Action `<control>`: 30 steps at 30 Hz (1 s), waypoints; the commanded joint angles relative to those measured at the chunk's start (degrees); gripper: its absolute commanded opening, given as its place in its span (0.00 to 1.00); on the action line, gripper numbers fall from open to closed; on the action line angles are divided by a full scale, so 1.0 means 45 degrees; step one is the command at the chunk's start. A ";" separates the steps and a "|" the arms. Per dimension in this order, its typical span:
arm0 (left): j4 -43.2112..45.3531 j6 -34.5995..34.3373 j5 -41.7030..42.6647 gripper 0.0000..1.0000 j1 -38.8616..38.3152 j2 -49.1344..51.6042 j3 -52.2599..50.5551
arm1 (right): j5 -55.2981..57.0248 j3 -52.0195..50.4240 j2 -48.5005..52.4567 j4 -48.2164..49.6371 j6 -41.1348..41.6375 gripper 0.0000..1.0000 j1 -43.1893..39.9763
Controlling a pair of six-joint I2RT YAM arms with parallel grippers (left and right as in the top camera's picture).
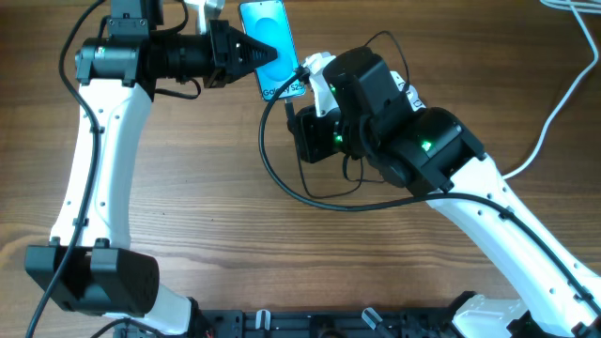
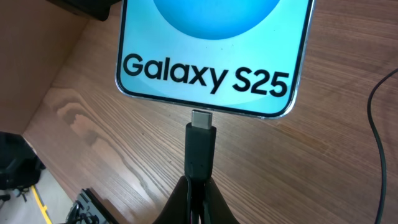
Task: Plug charger to phone and switch on socket
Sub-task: 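Bring the plug toward the phone's bottom port held by the left gripper, then push the USB-C plug up into the phone's bottom port with the right gripper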
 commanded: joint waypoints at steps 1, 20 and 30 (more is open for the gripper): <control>0.0083 0.0301 0.0622 0.04 0.0029 -0.0019 0.0141 | 0.0262 0.0024 -0.0112 0.0107 0.0068 0.05 0.0029; 0.0175 0.0821 0.0957 0.04 0.0029 -0.0019 0.0141 | -0.0272 0.0019 -0.0102 -0.0044 0.0355 0.05 0.0029; 0.0170 0.0826 0.0981 0.04 0.0024 -0.0019 0.0141 | -0.0466 0.0019 -0.0102 0.0000 0.0369 0.05 0.0029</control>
